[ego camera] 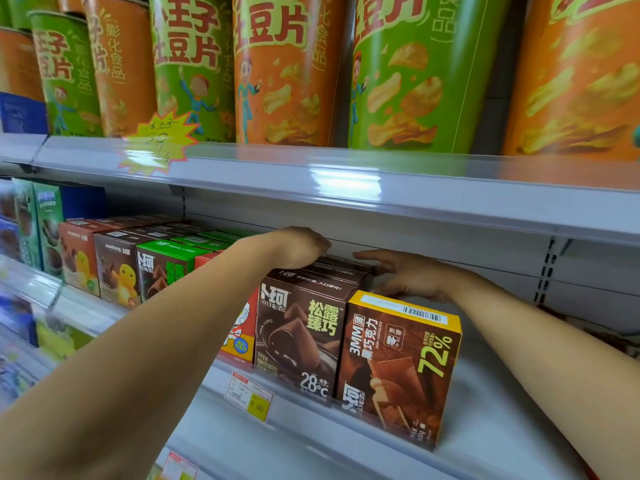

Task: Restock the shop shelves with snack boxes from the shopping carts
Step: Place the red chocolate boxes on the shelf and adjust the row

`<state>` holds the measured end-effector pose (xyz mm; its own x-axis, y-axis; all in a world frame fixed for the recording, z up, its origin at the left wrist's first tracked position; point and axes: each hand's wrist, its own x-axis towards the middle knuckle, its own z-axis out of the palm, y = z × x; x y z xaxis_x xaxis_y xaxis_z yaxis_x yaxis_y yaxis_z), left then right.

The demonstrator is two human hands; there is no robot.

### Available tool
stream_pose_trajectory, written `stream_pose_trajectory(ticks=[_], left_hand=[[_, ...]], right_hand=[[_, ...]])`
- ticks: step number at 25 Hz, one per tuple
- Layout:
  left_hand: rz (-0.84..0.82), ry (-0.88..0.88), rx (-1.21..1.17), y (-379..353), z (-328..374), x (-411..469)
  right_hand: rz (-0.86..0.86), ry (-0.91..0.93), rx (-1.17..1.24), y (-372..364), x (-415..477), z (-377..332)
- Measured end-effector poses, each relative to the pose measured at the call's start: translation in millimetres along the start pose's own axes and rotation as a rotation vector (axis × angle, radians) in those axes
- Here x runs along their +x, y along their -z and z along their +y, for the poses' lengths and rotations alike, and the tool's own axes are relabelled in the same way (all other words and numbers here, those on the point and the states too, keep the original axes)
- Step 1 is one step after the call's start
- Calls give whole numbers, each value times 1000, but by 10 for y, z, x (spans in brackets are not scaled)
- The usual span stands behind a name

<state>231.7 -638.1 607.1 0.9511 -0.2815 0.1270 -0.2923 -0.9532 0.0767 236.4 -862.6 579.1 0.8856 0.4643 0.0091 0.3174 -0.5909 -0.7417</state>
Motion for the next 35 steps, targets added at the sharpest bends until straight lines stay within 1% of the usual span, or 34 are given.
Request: stream_pose_trajectory(ticks=[2,4,7,10,13,15,18,20,22,24,26,28,30,32,35], left_hand=[[5,-17,63,-39,-11,15],[-12,-26,47,-87,-38,18],[12,-36,-15,-108,-42,-17],[35,-76,57,-119,21,-67],[-4,-53,63,-141,77,-124],[1,-82,39,-132,91,-151],[41,-71,-2,-25,95,-294],[118,-74,-82,72,55,-459],[199,-88,-269,129,-84,-672],[266,-118,-426,134,-309,-926],[284,-163,-509,98,-628,-1219],[296,-181,-575,29,-997,-1528],[316,-164,-614,-94,-1448,-1849],[312,-105,-603,-268,-2049,-2249],[251,49,-587,-594,-2949,-2824]], right_hand=[[55,19,-20,-5,3,-4],[88,33,-21,-6,-17,7],[90,38,-27,-6,-34,26],[93,28,0,-6,-45,15],[77,4,-19,-27,-67,2],[74,-32,-19,-51,-95,-21],[152,-70,12,-25,-205,-131],[236,-38,-96,37,-335,-268],[271,-15,-279,41,-502,-449],[275,17,-453,-49,-671,-666],[303,86,-509,-296,-781,-940],[368,164,-474,-672,-823,-1238],[396,273,-413,-1153,-771,-1530],[347,385,-330,-1762,-537,-1804],[221,459,-281,-2708,-54,-1991]])
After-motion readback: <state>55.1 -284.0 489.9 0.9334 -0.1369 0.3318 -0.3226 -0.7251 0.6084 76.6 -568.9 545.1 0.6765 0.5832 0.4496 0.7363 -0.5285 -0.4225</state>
